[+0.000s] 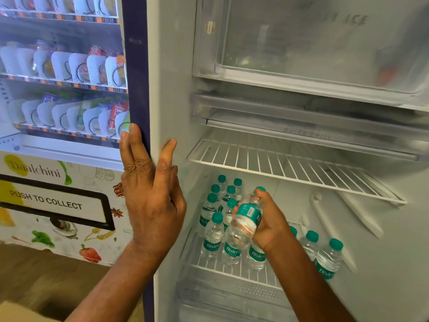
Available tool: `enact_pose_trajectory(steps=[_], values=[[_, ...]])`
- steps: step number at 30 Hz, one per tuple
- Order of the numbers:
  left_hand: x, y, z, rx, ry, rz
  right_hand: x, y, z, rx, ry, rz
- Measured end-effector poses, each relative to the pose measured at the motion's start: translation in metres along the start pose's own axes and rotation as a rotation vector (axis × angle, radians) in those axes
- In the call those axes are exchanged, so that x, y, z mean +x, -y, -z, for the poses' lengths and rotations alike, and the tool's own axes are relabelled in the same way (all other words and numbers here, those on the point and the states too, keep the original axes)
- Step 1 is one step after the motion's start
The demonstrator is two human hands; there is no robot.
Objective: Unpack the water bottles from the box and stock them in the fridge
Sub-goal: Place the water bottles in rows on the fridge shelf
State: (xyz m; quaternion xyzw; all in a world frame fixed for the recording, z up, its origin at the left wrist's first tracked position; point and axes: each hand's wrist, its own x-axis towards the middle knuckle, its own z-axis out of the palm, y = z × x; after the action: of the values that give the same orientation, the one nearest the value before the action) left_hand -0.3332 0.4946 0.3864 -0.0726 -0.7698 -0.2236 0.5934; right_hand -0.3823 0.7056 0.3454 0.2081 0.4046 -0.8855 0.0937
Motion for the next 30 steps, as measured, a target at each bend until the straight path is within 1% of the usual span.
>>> enact_pose_trajectory(steps=[4,7,10,14,19,22,25,28,30], values=[[0.001,-0.005,0.0,0.024,-0.006,0.026,0.026,0.025,-0.003,0.081,-0.054,0.078],[0.0,-0.006,-0.003,0.054,-0.008,0.032,0.044,0.038,-0.008,0.049,-0.094,0.202],[-0.001,-0.005,-0.004,0.076,-0.016,0.014,0.061,0.047,-0.01,0.008,-0.171,0.349],[-0.004,-0.001,-0.008,0.076,-0.012,0.004,0.079,0.054,-0.012,0.017,-0.281,0.437],[-0.005,0.001,-0.009,0.064,-0.005,0.015,0.097,0.064,-0.009,0.043,-0.34,0.579],[-0.006,0.001,-0.008,0.07,-0.01,0.013,0.109,0.066,-0.006,-0.052,-0.357,0.692],[-0.005,-0.001,-0.008,0.08,-0.012,0.012,0.122,0.065,-0.004,-0.188,-0.347,0.758],[-0.004,-0.001,-0.008,0.089,-0.005,0.023,0.135,0.062,-0.001,-0.418,-0.35,0.752],[-0.004,-0.002,-0.009,0.087,-0.009,0.023,0.141,0.058,0.002,-0.526,-0.336,0.723]])
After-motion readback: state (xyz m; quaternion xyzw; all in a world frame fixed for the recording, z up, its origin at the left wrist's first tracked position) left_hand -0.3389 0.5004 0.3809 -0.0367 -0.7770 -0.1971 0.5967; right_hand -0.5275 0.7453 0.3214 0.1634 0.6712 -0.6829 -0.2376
